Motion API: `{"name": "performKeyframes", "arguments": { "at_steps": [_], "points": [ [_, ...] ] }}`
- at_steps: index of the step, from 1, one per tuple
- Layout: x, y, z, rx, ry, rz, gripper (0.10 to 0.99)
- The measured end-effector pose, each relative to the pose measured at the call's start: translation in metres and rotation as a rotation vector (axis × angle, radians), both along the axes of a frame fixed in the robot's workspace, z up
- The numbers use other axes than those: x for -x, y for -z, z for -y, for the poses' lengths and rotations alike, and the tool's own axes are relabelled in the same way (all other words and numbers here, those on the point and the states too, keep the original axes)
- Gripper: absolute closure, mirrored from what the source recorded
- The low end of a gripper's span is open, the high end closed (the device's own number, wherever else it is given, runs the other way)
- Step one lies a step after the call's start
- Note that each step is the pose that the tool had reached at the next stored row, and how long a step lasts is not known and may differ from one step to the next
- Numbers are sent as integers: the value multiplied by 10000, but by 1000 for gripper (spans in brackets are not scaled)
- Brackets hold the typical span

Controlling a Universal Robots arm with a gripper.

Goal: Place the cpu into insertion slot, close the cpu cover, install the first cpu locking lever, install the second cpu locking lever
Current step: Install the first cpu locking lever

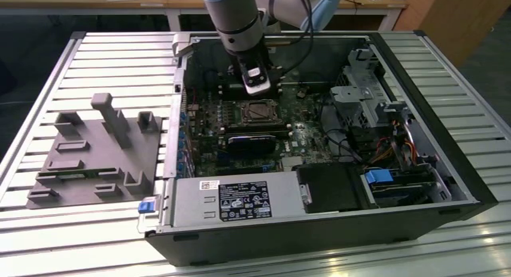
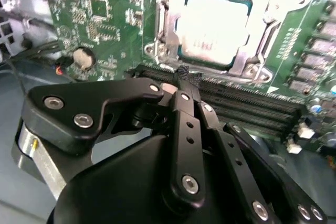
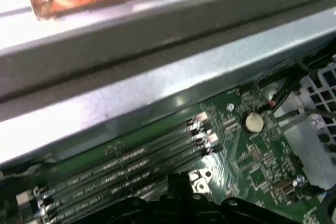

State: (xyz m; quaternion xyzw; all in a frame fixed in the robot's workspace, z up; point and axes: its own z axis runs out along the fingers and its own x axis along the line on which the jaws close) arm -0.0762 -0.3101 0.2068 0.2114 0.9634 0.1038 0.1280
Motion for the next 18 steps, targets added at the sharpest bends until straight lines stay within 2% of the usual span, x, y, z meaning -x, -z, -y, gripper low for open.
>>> {"name": "performKeyframes", "arguments": {
  "at_steps": [2, 3, 4, 5, 8, 11, 13, 14, 15, 18],
  "points": [
    [-9, 0, -1, 234, 0, -141, 980],
    [-15, 1, -1, 344, 0, -236, 980],
    [-22, 0, -1, 447, -1, -350, 980],
    [-31, 0, -1, 550, -3, -493, 980],
    [-56, 0, -1, 769, -9, -960, 980],
    [-83, 1, -1, 852, -25, -1491, 980],
    [-101, 1, -1, 894, -36, -1866, 980],
    [-109, 2, -1, 909, -42, -2026, 980],
    [-111, 1, -1, 910, -43, -2057, 980],
    [-112, 1, -1, 910, -42, -2059, 980]
  ]
}}
